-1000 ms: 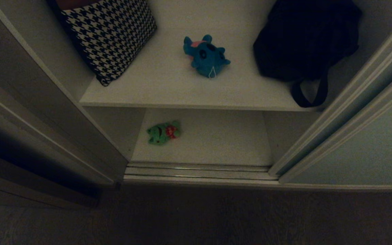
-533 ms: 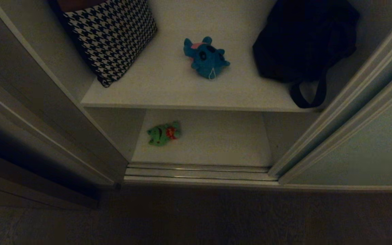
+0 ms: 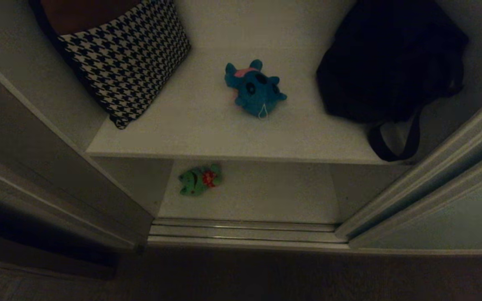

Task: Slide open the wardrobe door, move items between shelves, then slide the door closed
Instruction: Place the blue doll on the lower shelf

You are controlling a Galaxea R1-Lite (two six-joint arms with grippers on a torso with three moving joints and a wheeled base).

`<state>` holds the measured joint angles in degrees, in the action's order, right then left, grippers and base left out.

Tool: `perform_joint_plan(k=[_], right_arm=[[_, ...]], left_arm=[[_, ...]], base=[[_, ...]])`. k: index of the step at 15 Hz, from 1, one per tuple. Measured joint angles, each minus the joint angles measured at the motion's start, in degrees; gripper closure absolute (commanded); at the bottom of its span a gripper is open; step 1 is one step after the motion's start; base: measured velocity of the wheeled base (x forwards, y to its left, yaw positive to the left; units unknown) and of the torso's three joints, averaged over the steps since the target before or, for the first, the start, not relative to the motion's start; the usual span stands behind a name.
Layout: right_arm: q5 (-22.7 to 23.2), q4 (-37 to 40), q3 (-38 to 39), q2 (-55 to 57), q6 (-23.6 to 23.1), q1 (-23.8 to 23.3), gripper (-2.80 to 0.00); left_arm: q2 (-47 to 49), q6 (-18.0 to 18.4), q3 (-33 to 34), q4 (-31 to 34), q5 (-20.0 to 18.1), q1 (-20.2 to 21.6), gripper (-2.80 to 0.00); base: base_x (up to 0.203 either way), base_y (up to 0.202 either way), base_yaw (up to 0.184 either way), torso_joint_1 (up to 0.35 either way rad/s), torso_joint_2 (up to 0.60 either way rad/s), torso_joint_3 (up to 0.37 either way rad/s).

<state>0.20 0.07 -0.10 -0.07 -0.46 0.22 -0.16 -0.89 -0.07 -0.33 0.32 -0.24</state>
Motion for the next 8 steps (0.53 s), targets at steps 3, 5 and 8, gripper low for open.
perform_joint_plan(k=[3,5,8], right_arm=[[0.0,0.0,0.0,0.0,0.0,0.0,0.00],[0.0,0.0,0.0,0.0,0.0,0.0,0.00],[0.0,0.0,0.0,0.0,0.0,0.0,0.00]], left_arm=[[0.0,-0.4,0.1,0.0,0.0,0.0,0.00],[0.0,-0.2,0.0,-0.1,0.1,0.0,0.00],[0.1,0.1,-4.8,-3.4,0.8,0.0,0.00]], base=[[0.133,0.000,0.003,0.006,0.00,-0.002],[0.000,0.000,0.000,0.000,0.00,0.000],[0.000,0.000,0.000,0.000,0.00,0.000]])
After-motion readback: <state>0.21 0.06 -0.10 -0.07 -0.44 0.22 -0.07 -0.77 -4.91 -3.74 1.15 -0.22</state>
